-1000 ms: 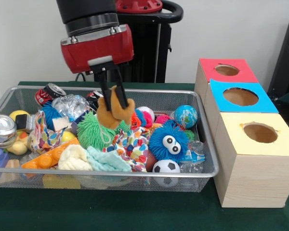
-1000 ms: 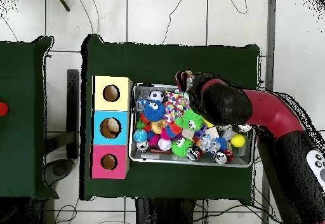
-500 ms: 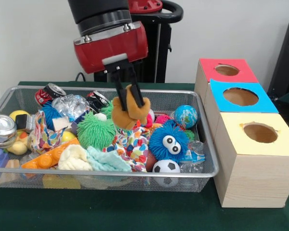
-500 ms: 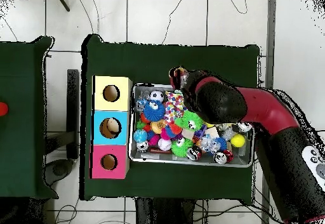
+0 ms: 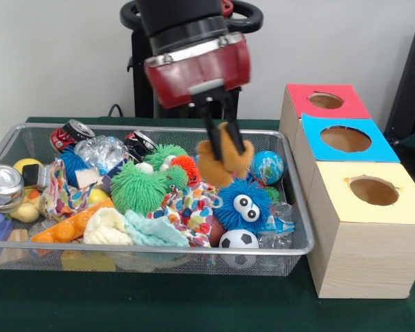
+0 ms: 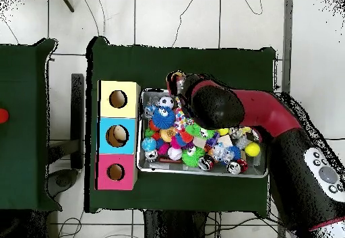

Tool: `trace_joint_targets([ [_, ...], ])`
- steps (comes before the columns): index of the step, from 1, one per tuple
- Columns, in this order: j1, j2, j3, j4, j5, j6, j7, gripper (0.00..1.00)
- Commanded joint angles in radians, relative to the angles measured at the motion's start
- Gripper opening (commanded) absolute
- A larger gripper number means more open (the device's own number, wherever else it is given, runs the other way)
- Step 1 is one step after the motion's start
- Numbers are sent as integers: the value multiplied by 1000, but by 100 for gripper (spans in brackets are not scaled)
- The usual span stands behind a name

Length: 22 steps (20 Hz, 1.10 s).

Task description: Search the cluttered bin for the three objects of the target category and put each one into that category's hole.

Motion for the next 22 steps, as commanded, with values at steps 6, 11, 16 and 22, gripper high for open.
trace_joint_targets([
  [6, 39, 6, -53, 58, 38, 192, 25, 0],
  [11, 40, -30, -47, 91, 76, 240, 44, 0],
  [16, 50, -43, -61, 103, 81, 259, 52, 0],
  [22, 63, -53, -66, 117, 98, 268, 70, 0],
])
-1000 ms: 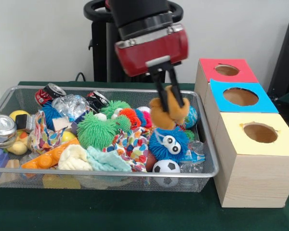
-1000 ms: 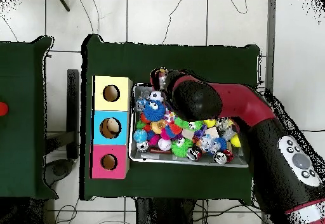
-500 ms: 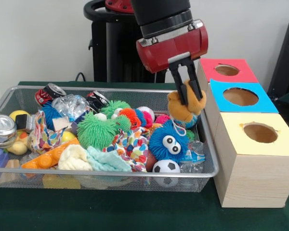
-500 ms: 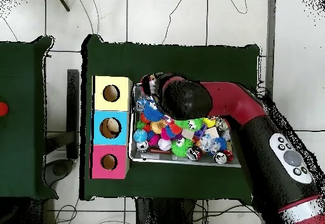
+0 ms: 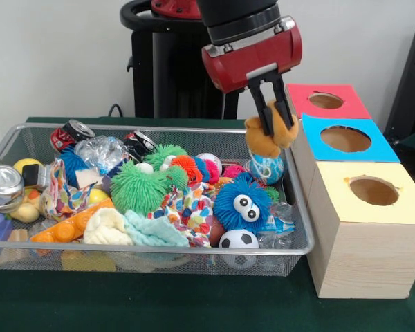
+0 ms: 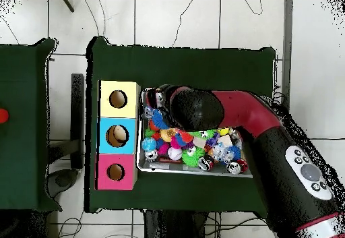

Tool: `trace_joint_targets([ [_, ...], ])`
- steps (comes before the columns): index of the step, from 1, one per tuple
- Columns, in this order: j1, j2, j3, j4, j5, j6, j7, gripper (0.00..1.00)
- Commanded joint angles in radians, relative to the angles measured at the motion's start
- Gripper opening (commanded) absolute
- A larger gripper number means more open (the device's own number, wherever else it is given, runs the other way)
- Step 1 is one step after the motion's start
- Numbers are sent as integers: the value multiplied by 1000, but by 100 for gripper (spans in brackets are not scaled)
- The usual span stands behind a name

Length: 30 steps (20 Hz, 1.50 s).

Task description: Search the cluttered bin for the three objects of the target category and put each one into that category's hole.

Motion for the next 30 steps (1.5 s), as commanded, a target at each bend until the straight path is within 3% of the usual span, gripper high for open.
trace_joint_targets([
  [1, 10, -14, -63, 71, 37, 127, 75, 0],
  [10, -25, -83, -24, 177, 121, 140, 90, 0],
  [15, -17, -124, -43, 229, 163, 166, 103, 0],
  [21, -37, -180, -39, 352, 193, 136, 101, 0],
  [30, -40, -177, -57, 407, 230, 99, 122, 0],
])
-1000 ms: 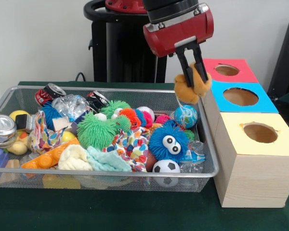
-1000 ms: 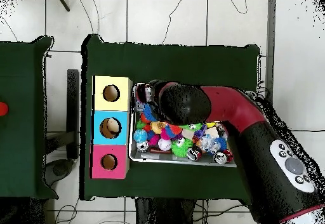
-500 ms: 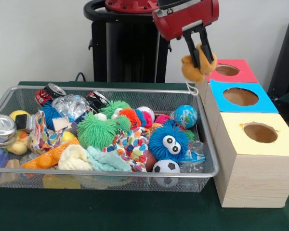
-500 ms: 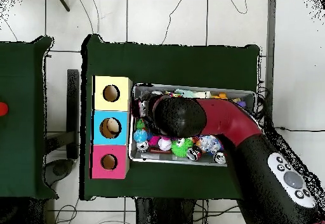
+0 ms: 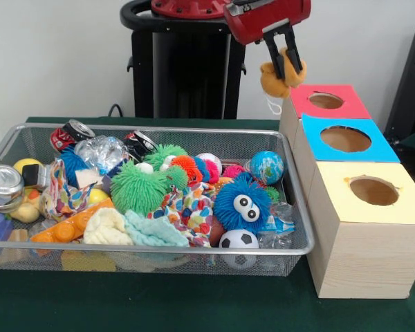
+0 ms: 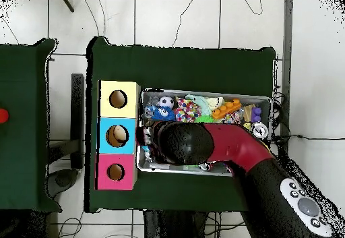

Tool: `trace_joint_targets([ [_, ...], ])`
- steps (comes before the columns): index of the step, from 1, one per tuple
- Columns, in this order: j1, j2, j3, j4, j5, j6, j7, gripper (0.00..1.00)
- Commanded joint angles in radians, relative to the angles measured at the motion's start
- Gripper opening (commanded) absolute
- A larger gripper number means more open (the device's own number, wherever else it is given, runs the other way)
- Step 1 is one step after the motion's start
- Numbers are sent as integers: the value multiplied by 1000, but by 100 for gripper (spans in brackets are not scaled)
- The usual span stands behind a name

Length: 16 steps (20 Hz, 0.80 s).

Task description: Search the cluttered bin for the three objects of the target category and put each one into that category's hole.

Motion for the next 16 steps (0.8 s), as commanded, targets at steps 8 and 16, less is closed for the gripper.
trace_joint_targets([
  [8, -32, 21, -19, 236, 41, -118, 152, 0],
  [16, 5, 51, -41, 332, 11, -287, 196, 0],
])
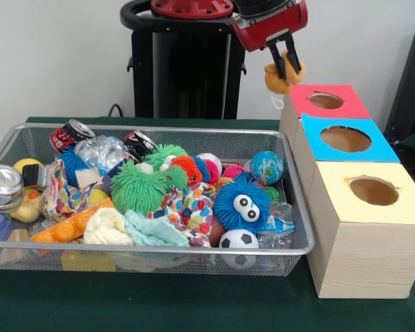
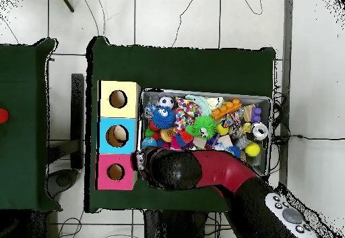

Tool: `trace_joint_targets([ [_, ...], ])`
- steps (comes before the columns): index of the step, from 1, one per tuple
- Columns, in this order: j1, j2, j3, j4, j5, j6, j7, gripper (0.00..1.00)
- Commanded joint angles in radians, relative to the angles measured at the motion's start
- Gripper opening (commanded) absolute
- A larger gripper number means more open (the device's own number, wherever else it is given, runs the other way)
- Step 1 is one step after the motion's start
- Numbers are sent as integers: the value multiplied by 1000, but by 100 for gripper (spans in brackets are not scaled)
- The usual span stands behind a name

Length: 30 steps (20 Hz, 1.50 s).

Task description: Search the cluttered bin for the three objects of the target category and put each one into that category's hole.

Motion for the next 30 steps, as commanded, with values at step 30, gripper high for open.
trace_joint_targets([
  [30, 283, 171, -245, 88, 73, -377, 248, 0],
])
